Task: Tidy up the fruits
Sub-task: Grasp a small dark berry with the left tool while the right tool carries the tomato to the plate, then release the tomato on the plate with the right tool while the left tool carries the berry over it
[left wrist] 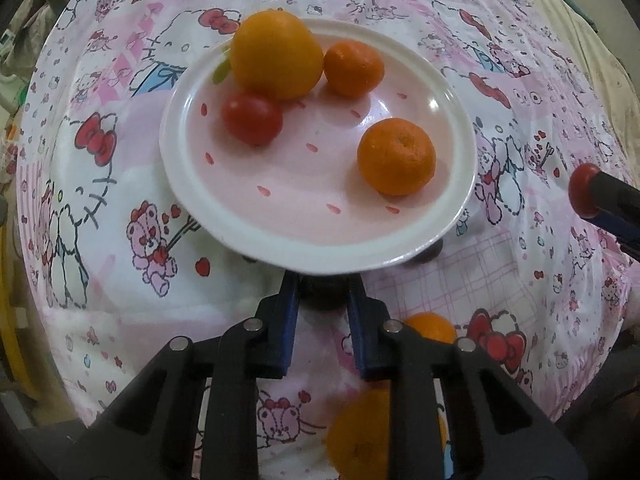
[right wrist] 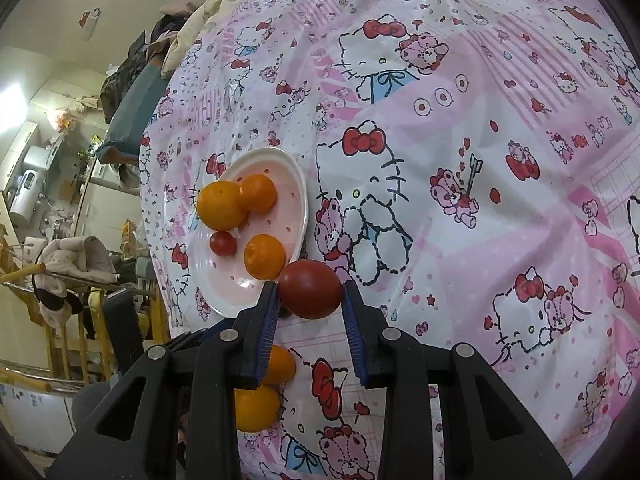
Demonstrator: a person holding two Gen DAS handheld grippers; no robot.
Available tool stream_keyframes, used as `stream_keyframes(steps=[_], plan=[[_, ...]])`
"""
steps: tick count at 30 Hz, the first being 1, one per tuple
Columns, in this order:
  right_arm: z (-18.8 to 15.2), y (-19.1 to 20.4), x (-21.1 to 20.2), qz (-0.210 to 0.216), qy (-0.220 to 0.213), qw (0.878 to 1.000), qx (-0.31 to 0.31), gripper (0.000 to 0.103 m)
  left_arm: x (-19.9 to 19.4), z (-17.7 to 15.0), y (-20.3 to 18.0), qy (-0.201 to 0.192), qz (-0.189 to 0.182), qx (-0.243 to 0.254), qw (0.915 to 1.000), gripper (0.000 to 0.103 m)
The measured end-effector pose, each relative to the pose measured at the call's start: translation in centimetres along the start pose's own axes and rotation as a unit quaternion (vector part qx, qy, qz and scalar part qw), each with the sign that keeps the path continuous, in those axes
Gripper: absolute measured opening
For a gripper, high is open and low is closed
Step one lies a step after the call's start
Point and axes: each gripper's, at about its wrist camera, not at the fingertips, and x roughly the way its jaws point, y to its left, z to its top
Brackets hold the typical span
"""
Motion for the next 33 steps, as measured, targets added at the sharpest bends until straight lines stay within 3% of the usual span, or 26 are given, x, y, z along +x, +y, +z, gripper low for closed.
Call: stream_keyframes(steps=[9, 16, 22, 28, 33], plan=[[0.1, 1.2, 1.0, -0.006, 0.007, 1.000, -0.009, 0.034, -3.0, -2.2, 4.1, -0.017, 0.002, -0.041, 0.9990, 0.020], [0.4, 3.8, 2.0, 0.002, 0.007, 0.999, -0.034, 0.034, -6.2, -2.3, 8.7, -0.060, 0.018, -0.074, 0.9952, 0.020], [1.7, 5.2, 3.3, 0.000, 0.010, 0.999, -0.051, 0.034, -8.1, 1.0, 11.1, -0.090, 0.020, -0.076, 0.9928, 0.020], [4.7, 5.4, 4.6, -0.027, 0.003, 0.997, -0.075, 0.034, -5.8, 5.6, 10.1, -0.115, -0.012, -0.044, 0.9923, 0.020], [6.1, 4.5, 6.4, -0.041, 0.012, 0.996, -0.074, 0.034, -4.1, 7.4, 9.8, -0.115, -0.010, -0.031, 0.9929, 0.020]])
